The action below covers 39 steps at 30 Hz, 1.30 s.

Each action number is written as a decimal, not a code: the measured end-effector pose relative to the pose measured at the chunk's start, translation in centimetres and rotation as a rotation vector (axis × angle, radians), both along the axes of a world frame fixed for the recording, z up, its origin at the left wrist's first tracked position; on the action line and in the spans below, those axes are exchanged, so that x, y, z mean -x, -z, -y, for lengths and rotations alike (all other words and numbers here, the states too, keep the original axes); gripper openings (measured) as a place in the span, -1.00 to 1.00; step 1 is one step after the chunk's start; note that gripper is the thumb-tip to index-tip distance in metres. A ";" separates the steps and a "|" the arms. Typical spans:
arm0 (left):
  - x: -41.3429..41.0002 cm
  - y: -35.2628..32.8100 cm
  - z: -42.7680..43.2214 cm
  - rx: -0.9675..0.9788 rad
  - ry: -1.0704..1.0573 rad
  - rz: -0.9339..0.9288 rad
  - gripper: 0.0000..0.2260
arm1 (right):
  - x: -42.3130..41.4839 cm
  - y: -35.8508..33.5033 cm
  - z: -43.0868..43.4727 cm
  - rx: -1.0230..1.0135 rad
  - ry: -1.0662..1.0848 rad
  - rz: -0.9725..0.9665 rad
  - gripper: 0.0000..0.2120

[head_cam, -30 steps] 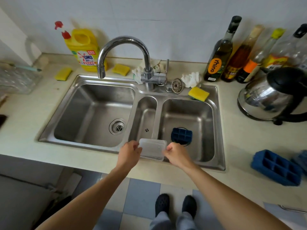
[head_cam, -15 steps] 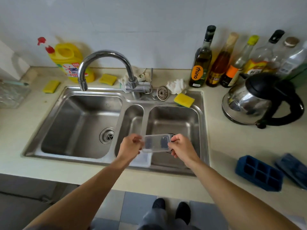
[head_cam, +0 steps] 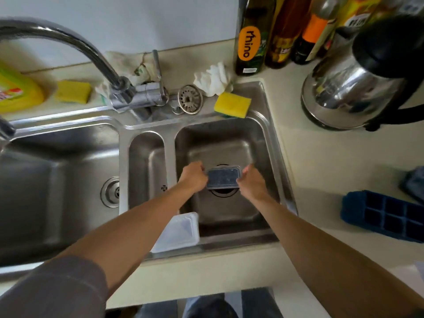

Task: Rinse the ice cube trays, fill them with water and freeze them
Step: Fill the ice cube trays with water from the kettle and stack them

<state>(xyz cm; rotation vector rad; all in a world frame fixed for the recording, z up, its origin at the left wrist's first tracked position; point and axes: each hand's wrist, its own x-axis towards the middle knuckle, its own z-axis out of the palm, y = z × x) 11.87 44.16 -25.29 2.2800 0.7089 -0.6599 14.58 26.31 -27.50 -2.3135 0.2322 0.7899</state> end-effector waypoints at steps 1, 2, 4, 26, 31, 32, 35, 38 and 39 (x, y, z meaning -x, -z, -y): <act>-0.5 0.7 0.1 -0.011 0.016 -0.016 -0.85 | -0.3 0.8 -0.1 0.011 -0.004 -0.006 -0.84; -0.8 1.3 0.3 -0.015 0.030 -0.041 -0.82 | -0.6 1.5 -0.2 0.022 -0.009 -0.017 -0.86; -1.4 2.5 0.5 -0.007 0.062 -0.096 -0.79 | -1.0 2.7 -0.1 0.041 -0.001 -0.027 -0.88; -2.5 6.1 0.6 -0.036 0.003 -0.141 -0.80 | -0.9 5.2 -0.4 -0.027 0.130 -0.151 -0.80; -2.1 6.3 0.6 -0.027 -0.015 -0.118 -0.81 | -0.5 5.3 -0.7 -0.033 0.156 -0.151 -0.84; -2.1 6.1 0.6 -0.024 -0.017 -0.117 -0.81 | -0.5 5.1 -0.7 -0.028 0.155 -0.151 -0.84; -1.9 5.5 0.5 0.029 -0.031 -0.156 -0.79 | -0.6 4.1 -0.6 0.026 0.109 -0.163 -0.85; -1.9 4.2 0.7 0.100 -0.110 -0.169 -0.60 | 0.1 2.3 -0.2 -0.008 0.101 -0.156 -0.87; -1.8 3.5 0.7 0.118 -0.154 -0.139 -0.52 | 0.4 1.5 0.0 -0.040 0.099 -0.145 -0.87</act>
